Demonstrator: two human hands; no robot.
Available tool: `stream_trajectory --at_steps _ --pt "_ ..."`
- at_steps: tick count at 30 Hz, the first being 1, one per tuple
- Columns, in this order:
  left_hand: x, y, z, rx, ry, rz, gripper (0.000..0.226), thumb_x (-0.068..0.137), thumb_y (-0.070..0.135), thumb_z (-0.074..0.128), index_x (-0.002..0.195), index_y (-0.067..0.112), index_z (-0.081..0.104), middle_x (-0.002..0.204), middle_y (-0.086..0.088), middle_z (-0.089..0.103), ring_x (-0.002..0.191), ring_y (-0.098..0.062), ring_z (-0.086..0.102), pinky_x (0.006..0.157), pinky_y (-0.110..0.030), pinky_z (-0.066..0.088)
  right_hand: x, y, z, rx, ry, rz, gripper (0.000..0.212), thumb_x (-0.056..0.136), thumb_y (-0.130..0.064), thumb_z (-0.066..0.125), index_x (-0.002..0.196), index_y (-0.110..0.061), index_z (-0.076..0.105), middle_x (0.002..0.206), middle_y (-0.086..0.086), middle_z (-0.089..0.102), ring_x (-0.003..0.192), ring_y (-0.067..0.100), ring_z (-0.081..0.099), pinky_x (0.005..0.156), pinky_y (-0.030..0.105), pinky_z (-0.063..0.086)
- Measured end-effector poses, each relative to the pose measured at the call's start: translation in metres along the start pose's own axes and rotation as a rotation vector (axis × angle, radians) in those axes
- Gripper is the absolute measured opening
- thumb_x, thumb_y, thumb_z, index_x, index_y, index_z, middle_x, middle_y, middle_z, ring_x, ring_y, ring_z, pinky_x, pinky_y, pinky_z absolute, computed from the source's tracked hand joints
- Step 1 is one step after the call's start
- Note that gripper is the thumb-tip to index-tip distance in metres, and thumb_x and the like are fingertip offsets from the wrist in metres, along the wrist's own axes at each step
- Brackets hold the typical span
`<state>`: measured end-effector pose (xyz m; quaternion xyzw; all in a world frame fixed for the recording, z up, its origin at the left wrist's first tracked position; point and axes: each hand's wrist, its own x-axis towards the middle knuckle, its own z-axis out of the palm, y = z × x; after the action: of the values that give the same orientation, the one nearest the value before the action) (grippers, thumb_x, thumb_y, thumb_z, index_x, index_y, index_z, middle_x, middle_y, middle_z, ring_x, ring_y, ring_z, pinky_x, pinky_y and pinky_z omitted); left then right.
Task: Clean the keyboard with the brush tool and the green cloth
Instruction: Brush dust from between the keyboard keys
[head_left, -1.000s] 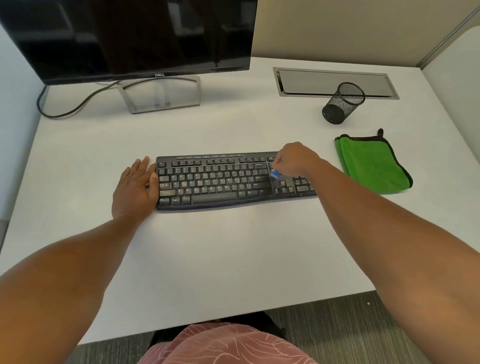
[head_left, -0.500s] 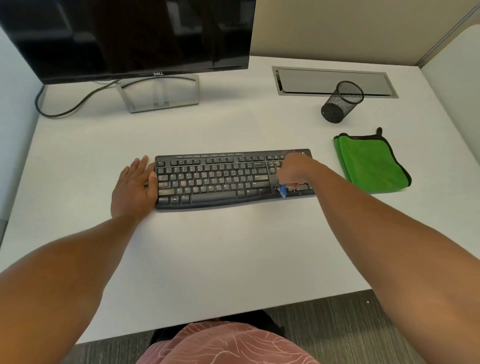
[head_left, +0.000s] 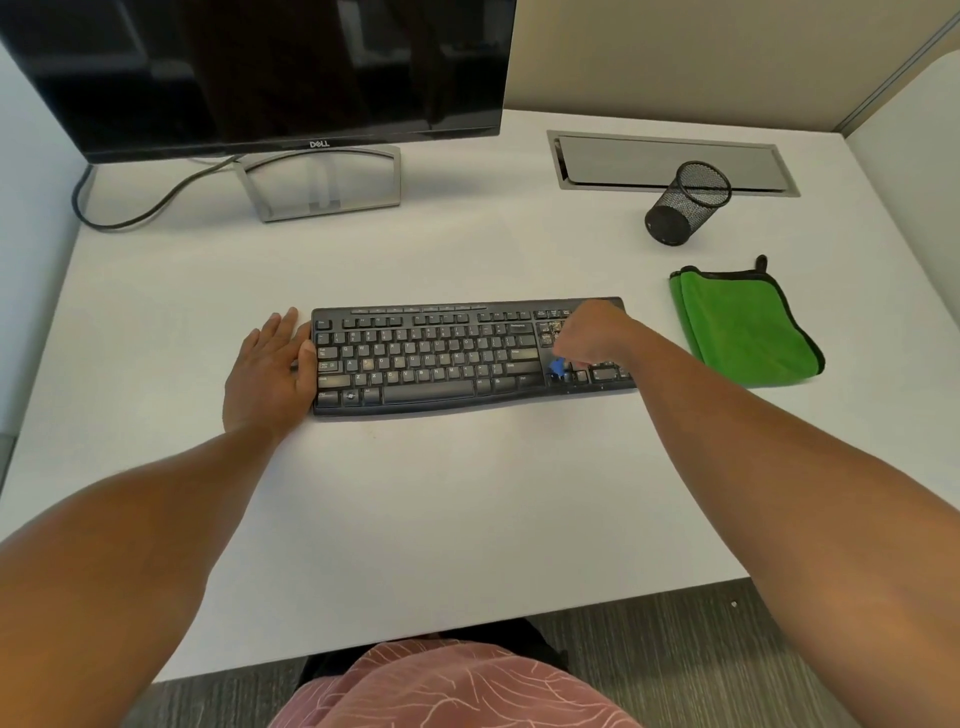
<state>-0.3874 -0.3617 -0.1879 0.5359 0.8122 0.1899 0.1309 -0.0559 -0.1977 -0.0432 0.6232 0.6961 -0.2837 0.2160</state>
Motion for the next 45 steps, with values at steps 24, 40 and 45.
stream_trajectory --at_steps 24,40,45 --pt "-0.001 0.003 -0.002 -0.014 0.013 -0.003 0.055 0.103 0.039 0.023 0.15 0.024 0.047 0.161 0.002 0.036 0.152 -0.015 0.023 0.125 -0.031 0.012 -0.018 0.011 0.011 0.013 0.189 0.057 0.018 0.073 -0.008 0.052 0.057 -0.01 0.047 0.063 0.003 0.05 0.065 0.026 0.052 0.055 0.024 0.039" --pt "-0.001 0.002 -0.002 -0.021 0.002 0.017 0.048 0.107 0.032 0.027 0.151 0.025 0.045 0.163 0.001 0.032 0.153 -0.015 0.02 0.126 -0.032 0.01 -0.036 -0.059 0.082 0.364 0.273 -0.192 0.02 0.081 -0.008 0.054 0.081 0.0 0.072 0.081 0.007 0.075 0.052 0.019 0.055 0.049 0.02 0.045" --pt "0.0 -0.002 0.0 -0.026 -0.007 0.017 0.049 0.107 0.033 0.027 0.152 0.025 0.045 0.163 0.003 0.032 0.153 -0.014 0.019 0.126 -0.031 0.009 -0.04 -0.114 0.109 0.424 0.12 -0.342 0.019 0.083 -0.002 0.053 0.092 0.007 0.067 0.101 0.014 0.072 0.076 0.026 0.069 0.059 0.022 0.051"
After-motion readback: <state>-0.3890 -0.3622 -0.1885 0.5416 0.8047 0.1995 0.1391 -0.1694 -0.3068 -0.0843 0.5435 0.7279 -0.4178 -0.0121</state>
